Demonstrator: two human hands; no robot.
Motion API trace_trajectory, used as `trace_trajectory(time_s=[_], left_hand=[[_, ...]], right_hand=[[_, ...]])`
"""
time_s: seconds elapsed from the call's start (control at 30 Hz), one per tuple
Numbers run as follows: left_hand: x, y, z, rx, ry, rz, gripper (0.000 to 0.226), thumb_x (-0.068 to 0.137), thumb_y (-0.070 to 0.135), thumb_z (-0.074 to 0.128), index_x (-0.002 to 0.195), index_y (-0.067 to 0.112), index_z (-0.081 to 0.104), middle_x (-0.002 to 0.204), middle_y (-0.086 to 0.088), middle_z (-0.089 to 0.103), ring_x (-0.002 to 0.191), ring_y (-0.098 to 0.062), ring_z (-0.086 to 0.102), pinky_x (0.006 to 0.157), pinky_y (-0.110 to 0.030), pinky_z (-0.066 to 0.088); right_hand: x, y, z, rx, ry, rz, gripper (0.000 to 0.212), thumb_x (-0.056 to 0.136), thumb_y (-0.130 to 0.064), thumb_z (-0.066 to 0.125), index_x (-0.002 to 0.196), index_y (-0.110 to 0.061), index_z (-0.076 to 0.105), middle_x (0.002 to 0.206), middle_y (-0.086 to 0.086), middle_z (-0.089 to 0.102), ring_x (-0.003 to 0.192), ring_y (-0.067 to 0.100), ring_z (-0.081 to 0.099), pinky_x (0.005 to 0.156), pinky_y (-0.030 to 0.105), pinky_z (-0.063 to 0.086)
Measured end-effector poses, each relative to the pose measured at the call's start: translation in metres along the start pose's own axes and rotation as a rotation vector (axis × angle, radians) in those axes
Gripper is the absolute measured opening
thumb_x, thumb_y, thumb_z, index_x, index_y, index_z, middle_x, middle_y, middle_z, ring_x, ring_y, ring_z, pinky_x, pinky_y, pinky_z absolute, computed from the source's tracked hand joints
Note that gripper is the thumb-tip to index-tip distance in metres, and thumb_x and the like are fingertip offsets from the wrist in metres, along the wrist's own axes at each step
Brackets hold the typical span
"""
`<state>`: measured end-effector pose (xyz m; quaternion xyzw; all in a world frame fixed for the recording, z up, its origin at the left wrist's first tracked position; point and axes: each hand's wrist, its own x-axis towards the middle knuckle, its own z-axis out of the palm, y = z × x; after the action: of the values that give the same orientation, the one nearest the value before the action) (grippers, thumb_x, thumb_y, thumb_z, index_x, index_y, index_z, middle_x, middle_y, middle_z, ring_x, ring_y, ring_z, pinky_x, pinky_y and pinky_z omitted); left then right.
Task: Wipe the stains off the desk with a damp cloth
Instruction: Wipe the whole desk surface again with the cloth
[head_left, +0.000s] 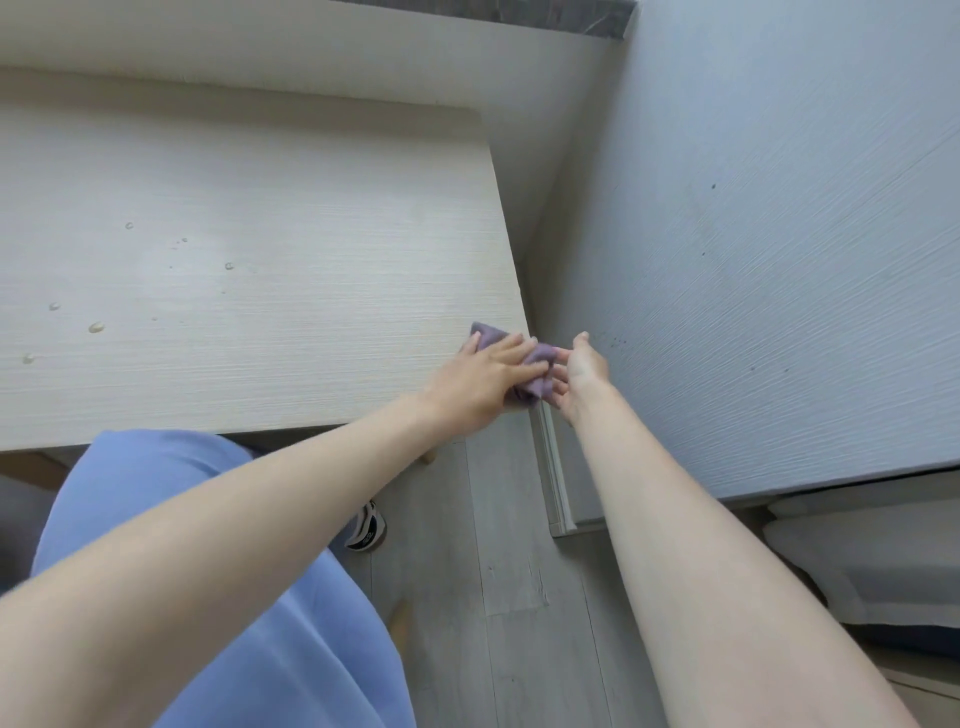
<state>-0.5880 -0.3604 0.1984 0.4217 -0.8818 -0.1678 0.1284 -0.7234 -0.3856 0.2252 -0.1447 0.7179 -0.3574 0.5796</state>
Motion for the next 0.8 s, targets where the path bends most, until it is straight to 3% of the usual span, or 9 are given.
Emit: trace_trajectory(time_s=[0.1, 0.2, 0.27, 0.37, 0.47, 0.53, 0.6, 0.67, 0.8], left_hand=[[-0.01, -0.017, -0.005, 0.065, 0.035, 0.144, 0.037, 0.093, 0.033, 0.044, 0.128, 0.026, 0.052, 0.135, 0.003, 0.052, 0.12, -0.016, 0.044, 0.091, -0.036, 0.036], [0.008, -0.005, -0.008, -0.013, 0.082, -0.318, 0.042, 0.096, 0.018, 0.04, 0.137, 0.027, 0.046, 0.148, 0.005, 0.037, 0.135, -0.018, 0.034, 0.107, -0.039, 0.025], [0.012, 0.027, 0.001, -0.065, 0.111, -0.364, 0.045, 0.093, 0.017, 0.035, 0.136, 0.025, 0.045, 0.149, 0.002, 0.036, 0.139, -0.017, 0.029, 0.111, -0.039, 0.017], [-0.005, 0.045, 0.015, -0.073, 0.073, -0.058, 0.064, 0.082, 0.009, 0.015, 0.136, 0.02, 0.049, 0.145, -0.004, 0.043, 0.136, -0.018, 0.032, 0.106, -0.043, 0.026], [-0.008, 0.019, 0.004, -0.049, 0.033, -0.146, 0.051, 0.094, 0.005, 0.033, 0.14, 0.027, 0.043, 0.15, 0.003, 0.035, 0.136, -0.017, 0.03, 0.104, -0.034, 0.026], [-0.008, 0.014, 0.003, -0.068, 0.11, -0.326, 0.049, 0.097, 0.009, 0.039, 0.141, 0.03, 0.039, 0.153, 0.005, 0.029, 0.14, -0.016, 0.026, 0.109, -0.033, 0.023], [-0.008, 0.027, 0.005, -0.041, 0.079, -0.314, 0.052, 0.095, 0.003, 0.038, 0.142, 0.027, 0.039, 0.154, 0.003, 0.028, 0.142, -0.015, 0.021, 0.112, -0.034, 0.017], [-0.014, 0.032, 0.006, -0.013, -0.017, -0.166, 0.058, 0.093, -0.001, 0.037, 0.144, 0.026, 0.036, 0.155, 0.003, 0.025, 0.143, -0.014, 0.018, 0.11, -0.033, 0.017], [-0.018, -0.009, -0.011, -0.012, -0.042, -0.085, 0.054, 0.097, 0.01, 0.043, 0.144, 0.036, 0.034, 0.151, 0.009, 0.031, 0.137, -0.019, 0.032, 0.098, -0.033, 0.036]], right_hand=[[-0.002, 0.001, -0.003, -0.032, 0.003, 0.005, 0.057, 0.103, -0.042, 0.022, 0.122, 0.001, 0.054, 0.098, 0.017, 0.063, 0.076, 0.025, 0.063, 0.062, 0.032, 0.049], [-0.006, 0.002, -0.004, -0.041, 0.013, 0.024, 0.051, 0.103, -0.041, 0.024, 0.113, -0.002, 0.057, 0.102, 0.021, 0.06, 0.096, 0.031, 0.063, 0.067, 0.034, 0.05], [-0.006, 0.001, -0.001, -0.015, 0.033, 0.021, 0.047, 0.103, -0.04, 0.027, 0.091, -0.005, 0.057, 0.081, 0.014, 0.064, 0.073, 0.023, 0.065, 0.052, 0.028, 0.05], [-0.002, 0.001, -0.002, -0.009, 0.115, 0.021, 0.05, 0.104, -0.034, 0.028, 0.07, -0.004, 0.048, 0.033, 0.005, 0.049, 0.024, 0.012, 0.045, 0.03, 0.016, 0.039], [0.001, 0.004, -0.016, -0.103, 0.109, 0.027, 0.053, 0.104, -0.035, 0.025, 0.095, 0.006, 0.058, 0.074, 0.015, 0.069, 0.053, 0.021, 0.063, 0.04, 0.02, 0.038], [0.003, 0.006, -0.027, -0.177, 0.167, 0.025, 0.053, 0.103, -0.035, 0.025, 0.114, 0.004, 0.059, 0.108, 0.021, 0.066, 0.088, 0.03, 0.067, 0.048, 0.023, 0.033], [0.002, 0.006, -0.031, -0.2, 0.141, 0.035, 0.049, 0.102, -0.031, 0.026, 0.121, 0.003, 0.056, 0.119, 0.024, 0.062, 0.104, 0.032, 0.064, 0.054, 0.024, 0.04], [-0.003, 0.005, -0.025, -0.19, 0.056, 0.06, 0.047, 0.103, -0.029, 0.026, 0.122, 0.003, 0.054, 0.122, 0.023, 0.06, 0.104, 0.033, 0.063, 0.072, 0.031, 0.05], [-0.012, 0.003, -0.007, -0.208, -0.055, 0.054, 0.048, 0.104, -0.037, 0.026, 0.108, -0.001, 0.058, 0.116, 0.019, 0.063, 0.071, 0.024, 0.059, 0.077, 0.033, 0.048]])
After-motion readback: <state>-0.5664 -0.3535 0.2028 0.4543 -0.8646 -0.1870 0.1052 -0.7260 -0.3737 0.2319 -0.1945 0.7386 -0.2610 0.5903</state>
